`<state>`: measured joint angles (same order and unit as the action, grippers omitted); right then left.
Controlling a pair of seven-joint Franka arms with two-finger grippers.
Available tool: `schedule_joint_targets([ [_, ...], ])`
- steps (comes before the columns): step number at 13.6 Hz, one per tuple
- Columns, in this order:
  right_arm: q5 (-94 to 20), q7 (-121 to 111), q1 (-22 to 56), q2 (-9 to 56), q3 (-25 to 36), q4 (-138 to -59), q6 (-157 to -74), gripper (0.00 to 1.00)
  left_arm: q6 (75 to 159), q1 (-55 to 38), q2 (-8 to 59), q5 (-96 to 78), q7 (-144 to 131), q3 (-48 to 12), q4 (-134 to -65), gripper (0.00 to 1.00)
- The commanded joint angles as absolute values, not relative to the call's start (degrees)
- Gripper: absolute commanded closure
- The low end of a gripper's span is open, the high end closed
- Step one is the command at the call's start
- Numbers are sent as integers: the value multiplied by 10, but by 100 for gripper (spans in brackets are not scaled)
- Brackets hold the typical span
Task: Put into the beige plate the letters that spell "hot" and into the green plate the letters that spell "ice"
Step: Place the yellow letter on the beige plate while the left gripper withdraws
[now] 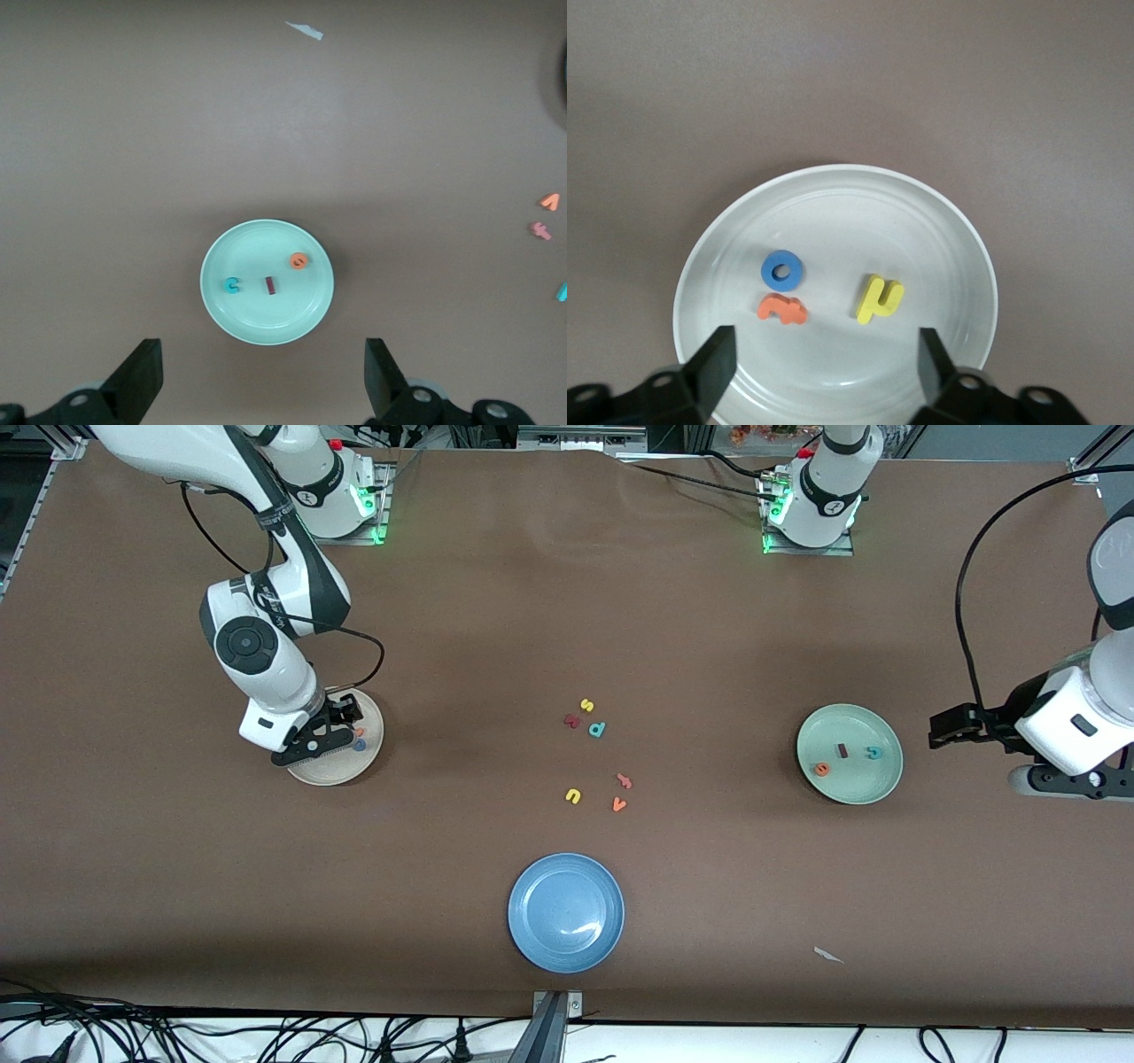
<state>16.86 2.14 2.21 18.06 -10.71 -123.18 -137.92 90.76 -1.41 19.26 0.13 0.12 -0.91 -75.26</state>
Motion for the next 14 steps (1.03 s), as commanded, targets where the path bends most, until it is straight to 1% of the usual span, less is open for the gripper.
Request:
schedule_joint_targets([
  [1, 133, 35, 23, 156, -109, -1207, -1332, 0, 895, -14, 174, -5, -2, -11, -755, 0],
  [4, 86, 41, 24, 150, -108, -1127, -1234, 0, 897, -5, 179, -10, -2, -11, -753, 1],
  [6, 77, 41, 24, 138, -107, -1080, -1175, 0, 899, -4, 182, -10, -2, -9, -752, 1],
  [8, 50, 41, 24, 133, -106, -1015, -1083, 0, 899, -3, 181, -10, -2, -9, -751, 1],
  [10, 8, 52, 27, 122, -78, -970, -1009, 0, 899, -3, 181, -12, -1, -9, -748, 0],
  [12, 4, 51, 47, 110, -36, -930, -955, 0, 917, -6, 183, -12, -3, -9, -748, 0],
  [14, 4, 48, 88, 110, 16, -905, -930, 0, 918, -6, 182, -9, -2, -10, -748, 0],
])
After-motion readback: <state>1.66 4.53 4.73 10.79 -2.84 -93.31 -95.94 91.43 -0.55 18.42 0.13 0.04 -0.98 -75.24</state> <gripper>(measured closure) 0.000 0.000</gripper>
